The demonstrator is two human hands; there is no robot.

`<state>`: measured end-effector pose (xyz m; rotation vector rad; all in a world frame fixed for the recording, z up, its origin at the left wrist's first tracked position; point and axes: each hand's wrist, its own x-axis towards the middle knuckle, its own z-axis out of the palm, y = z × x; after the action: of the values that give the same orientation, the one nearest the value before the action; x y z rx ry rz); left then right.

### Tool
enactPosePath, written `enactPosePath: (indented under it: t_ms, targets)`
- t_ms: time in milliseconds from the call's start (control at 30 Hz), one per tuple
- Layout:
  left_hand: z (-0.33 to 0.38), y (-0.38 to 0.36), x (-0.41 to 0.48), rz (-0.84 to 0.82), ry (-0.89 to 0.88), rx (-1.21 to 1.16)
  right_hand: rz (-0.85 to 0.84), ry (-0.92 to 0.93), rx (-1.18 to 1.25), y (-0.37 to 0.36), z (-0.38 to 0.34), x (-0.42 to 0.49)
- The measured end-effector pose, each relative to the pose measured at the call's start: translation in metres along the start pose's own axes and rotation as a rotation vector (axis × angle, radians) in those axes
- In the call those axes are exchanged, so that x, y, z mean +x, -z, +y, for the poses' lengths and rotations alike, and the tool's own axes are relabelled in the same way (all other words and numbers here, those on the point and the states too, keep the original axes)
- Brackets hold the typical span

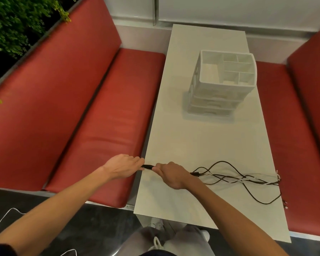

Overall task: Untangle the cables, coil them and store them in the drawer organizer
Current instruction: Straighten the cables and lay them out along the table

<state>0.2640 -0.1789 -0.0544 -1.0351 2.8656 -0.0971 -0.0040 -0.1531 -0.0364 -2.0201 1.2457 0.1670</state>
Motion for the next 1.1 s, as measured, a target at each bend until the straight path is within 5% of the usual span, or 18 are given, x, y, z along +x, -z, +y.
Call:
enactPosePath:
  t_ms: [133, 367, 467, 667, 867, 1000, 1100]
  targets:
    - [0.004, -0.003, 0.003, -0.113, 0.122, -0.185, 0.202, -0.002, -0.337, -0.013, -0.007, 0.009]
    - [0.008, -0.024, 0.005, -0.396, 0.443, -0.541, 0.216, 0.035, -0.479, -0.029, 0.0, 0.013]
    - [0.011, 0.002, 0.015, -0.233, 0.346, -0.771, 0.238, 0.099, -0.47, -0.027, 0.004, 0.014]
    - [0.013, 0.032, 0.04, -0.355, 0.244, -0.923, 0.403, 0.168, -0.454, 0.001, 0.005, 0.006]
    - [0.013, 0.058, 0.05, -0.41, 0.148, -0.475, 0.041, 0.028, -0.015, 0.034, 0.01, -0.015]
    - [0.024, 0.047, 0.052, -0.335, 0.016, -0.111, 0.102, 0.048, -0.291, 0.03, 0.011, -0.015]
    - [0.037, 0.034, 0.054, -0.369, 0.088, -0.011, 0.153, 0.031, -0.521, 0.021, 0.005, -0.004]
